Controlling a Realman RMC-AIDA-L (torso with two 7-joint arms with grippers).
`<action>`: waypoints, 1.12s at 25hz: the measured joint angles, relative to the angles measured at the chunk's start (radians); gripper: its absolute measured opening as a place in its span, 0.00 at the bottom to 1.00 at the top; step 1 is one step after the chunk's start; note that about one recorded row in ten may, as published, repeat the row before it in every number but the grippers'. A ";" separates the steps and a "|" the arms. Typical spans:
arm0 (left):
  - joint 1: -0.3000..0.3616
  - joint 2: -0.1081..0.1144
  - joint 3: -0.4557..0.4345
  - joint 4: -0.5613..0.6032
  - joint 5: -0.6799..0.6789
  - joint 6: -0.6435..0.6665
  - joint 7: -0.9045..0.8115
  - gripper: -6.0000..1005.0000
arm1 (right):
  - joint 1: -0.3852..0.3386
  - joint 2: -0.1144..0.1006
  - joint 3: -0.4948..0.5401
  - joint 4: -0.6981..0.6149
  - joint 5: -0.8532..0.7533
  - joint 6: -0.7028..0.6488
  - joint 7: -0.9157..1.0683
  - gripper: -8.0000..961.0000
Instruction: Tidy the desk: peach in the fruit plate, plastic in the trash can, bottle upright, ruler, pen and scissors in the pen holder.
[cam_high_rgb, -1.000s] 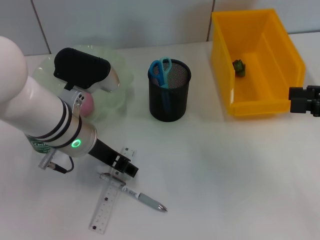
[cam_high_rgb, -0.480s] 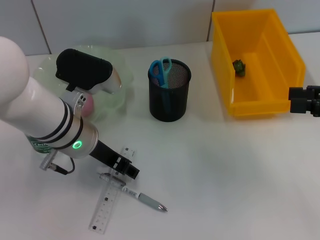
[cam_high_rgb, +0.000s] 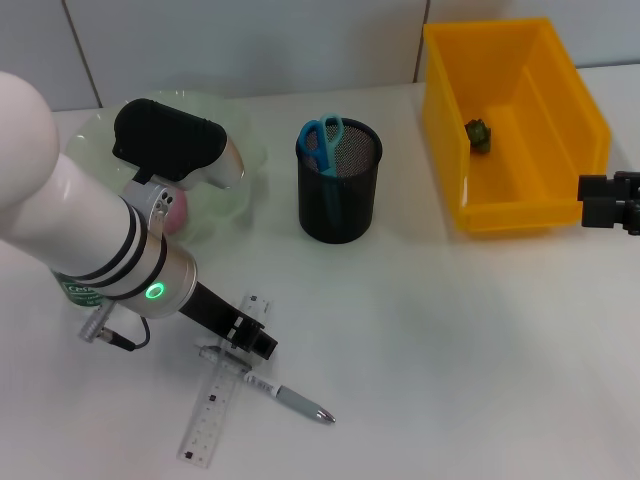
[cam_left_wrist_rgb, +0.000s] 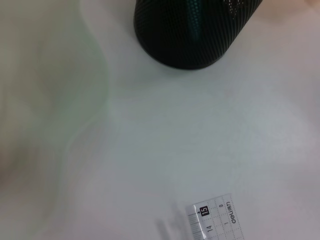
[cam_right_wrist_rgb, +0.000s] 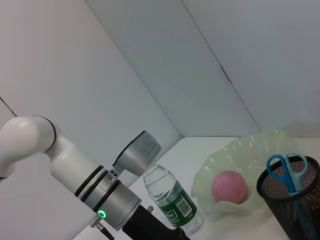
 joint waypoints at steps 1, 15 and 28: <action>0.000 0.000 0.000 0.000 0.000 0.000 0.000 0.60 | 0.000 0.000 0.000 0.000 0.000 0.000 0.000 0.84; -0.001 0.000 0.000 -0.001 0.000 0.000 0.000 0.51 | 0.002 0.000 -0.002 0.000 0.000 -0.003 0.001 0.84; -0.002 0.000 0.000 0.003 -0.001 0.015 0.001 0.38 | 0.009 -0.001 0.000 0.005 0.001 -0.003 0.002 0.84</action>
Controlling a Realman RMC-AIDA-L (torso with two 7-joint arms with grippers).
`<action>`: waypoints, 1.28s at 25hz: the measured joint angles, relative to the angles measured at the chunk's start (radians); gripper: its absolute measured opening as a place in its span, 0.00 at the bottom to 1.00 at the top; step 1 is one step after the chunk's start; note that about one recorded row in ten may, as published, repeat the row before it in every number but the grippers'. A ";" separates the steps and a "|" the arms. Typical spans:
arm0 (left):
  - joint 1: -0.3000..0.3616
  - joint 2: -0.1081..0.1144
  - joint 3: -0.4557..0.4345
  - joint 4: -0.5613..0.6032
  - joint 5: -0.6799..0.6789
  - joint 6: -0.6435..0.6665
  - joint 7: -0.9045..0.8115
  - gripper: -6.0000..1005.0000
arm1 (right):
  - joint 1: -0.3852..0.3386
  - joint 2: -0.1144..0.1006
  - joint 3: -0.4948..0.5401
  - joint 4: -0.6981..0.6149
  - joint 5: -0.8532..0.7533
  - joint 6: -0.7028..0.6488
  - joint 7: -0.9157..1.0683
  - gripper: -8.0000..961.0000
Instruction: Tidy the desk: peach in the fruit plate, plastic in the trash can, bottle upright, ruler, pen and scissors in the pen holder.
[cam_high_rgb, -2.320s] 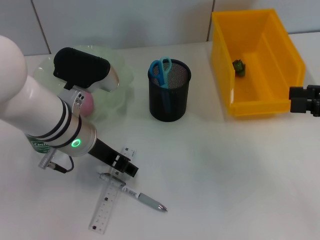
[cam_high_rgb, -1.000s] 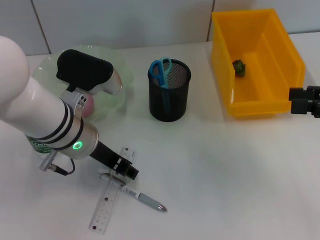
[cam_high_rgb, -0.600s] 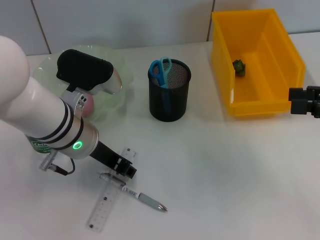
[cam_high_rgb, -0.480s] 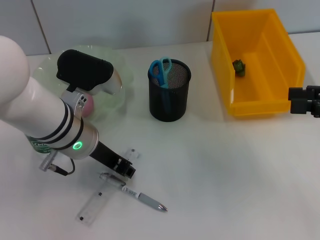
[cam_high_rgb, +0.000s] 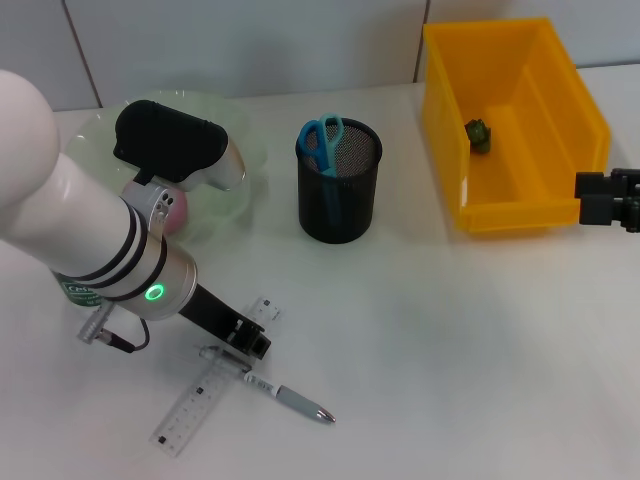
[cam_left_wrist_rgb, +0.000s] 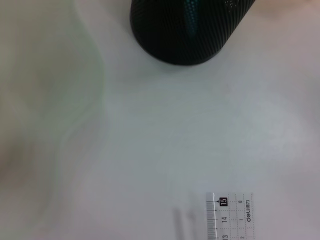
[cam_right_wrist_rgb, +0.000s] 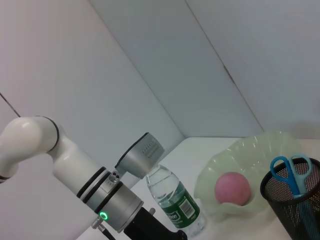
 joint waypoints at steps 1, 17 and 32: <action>-0.001 0.000 0.000 0.000 0.000 0.001 0.000 0.38 | 0.001 0.000 0.000 0.000 0.000 0.000 0.000 0.84; -0.008 0.002 -0.066 0.112 -0.011 0.142 0.006 0.38 | 0.008 0.002 0.001 0.002 0.001 0.000 -0.006 0.84; 0.014 0.011 -0.301 0.350 -0.250 0.295 0.072 0.39 | 0.014 0.006 -0.001 0.007 0.001 0.000 -0.041 0.84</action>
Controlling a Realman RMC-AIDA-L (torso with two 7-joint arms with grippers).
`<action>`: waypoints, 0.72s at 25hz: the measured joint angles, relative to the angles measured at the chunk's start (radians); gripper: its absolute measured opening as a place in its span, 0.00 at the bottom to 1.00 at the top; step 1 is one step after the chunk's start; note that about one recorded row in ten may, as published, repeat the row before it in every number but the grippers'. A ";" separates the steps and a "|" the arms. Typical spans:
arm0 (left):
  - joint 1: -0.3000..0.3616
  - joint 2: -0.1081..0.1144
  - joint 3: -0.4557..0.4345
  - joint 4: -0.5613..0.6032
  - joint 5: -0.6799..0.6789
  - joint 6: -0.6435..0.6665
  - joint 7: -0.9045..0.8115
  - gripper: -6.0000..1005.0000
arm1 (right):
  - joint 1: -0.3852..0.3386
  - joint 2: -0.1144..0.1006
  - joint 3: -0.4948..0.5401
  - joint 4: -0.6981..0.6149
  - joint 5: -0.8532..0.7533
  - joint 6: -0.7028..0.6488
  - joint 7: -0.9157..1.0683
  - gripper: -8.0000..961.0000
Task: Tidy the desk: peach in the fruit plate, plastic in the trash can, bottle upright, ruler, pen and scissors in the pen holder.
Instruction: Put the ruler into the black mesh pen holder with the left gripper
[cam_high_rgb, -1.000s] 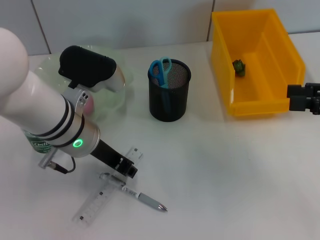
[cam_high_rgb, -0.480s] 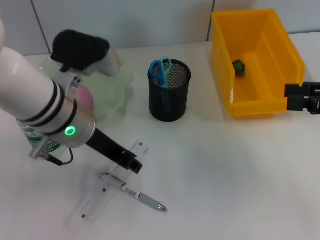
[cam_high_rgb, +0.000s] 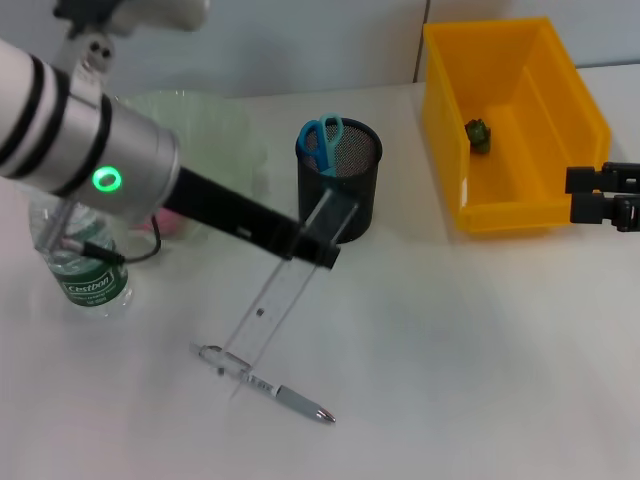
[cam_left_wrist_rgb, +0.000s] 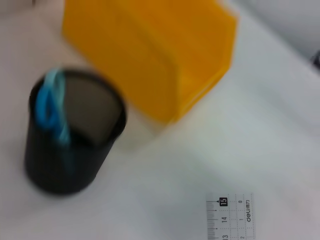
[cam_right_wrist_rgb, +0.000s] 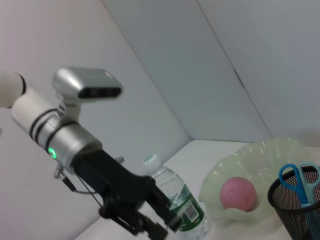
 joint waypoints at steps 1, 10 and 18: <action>0.012 0.000 -0.030 0.032 -0.033 0.000 0.015 0.39 | 0.000 0.000 0.000 0.000 0.000 0.000 -0.005 0.84; 0.075 0.000 -0.114 0.067 -0.192 -0.125 0.133 0.39 | -0.006 0.002 -0.001 0.000 -0.004 0.000 -0.013 0.84; 0.131 -0.003 -0.099 0.027 -0.370 -0.351 0.347 0.40 | -0.003 0.003 -0.002 0.002 -0.008 0.000 -0.018 0.84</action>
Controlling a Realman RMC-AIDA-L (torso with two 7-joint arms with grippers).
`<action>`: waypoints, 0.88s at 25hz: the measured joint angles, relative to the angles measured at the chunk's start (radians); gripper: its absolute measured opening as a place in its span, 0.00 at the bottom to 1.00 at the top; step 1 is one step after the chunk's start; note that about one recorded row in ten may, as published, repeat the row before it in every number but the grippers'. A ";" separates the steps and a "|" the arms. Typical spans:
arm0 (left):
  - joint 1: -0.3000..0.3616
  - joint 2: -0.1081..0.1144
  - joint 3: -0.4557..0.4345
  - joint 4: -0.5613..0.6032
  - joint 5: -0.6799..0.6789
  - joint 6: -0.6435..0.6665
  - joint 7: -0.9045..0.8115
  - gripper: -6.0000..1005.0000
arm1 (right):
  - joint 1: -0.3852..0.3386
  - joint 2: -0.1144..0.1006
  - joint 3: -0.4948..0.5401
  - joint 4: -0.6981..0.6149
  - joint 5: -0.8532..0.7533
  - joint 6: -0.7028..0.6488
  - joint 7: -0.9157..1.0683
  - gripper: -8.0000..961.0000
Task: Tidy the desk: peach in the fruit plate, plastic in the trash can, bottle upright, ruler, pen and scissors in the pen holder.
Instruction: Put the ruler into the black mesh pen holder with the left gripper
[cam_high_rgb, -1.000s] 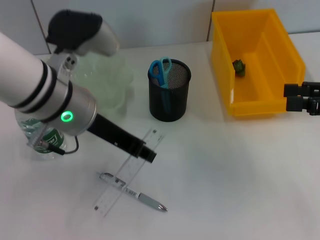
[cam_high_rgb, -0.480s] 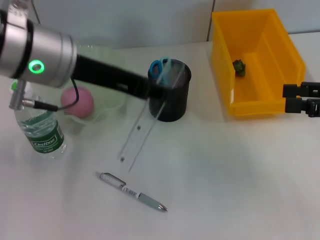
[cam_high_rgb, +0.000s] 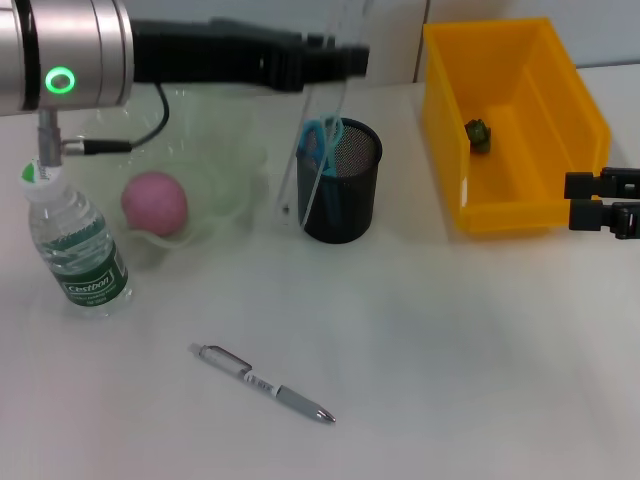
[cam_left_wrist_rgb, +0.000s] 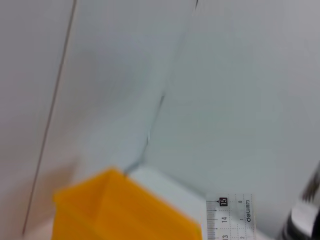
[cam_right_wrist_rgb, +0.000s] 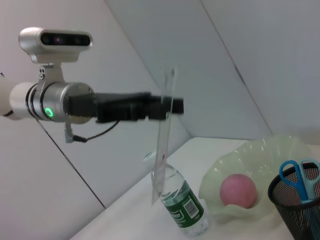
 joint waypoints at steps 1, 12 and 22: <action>0.006 0.000 0.006 -0.014 -0.032 -0.028 0.042 0.40 | 0.001 0.000 0.000 0.000 0.000 0.000 0.000 0.84; 0.036 -0.003 0.084 -0.265 -0.434 -0.208 0.525 0.40 | 0.003 0.000 -0.010 0.001 -0.001 0.000 -0.001 0.84; 0.036 -0.005 0.254 -0.374 -0.716 -0.384 0.905 0.41 | 0.009 0.000 -0.026 0.001 -0.001 0.000 -0.001 0.84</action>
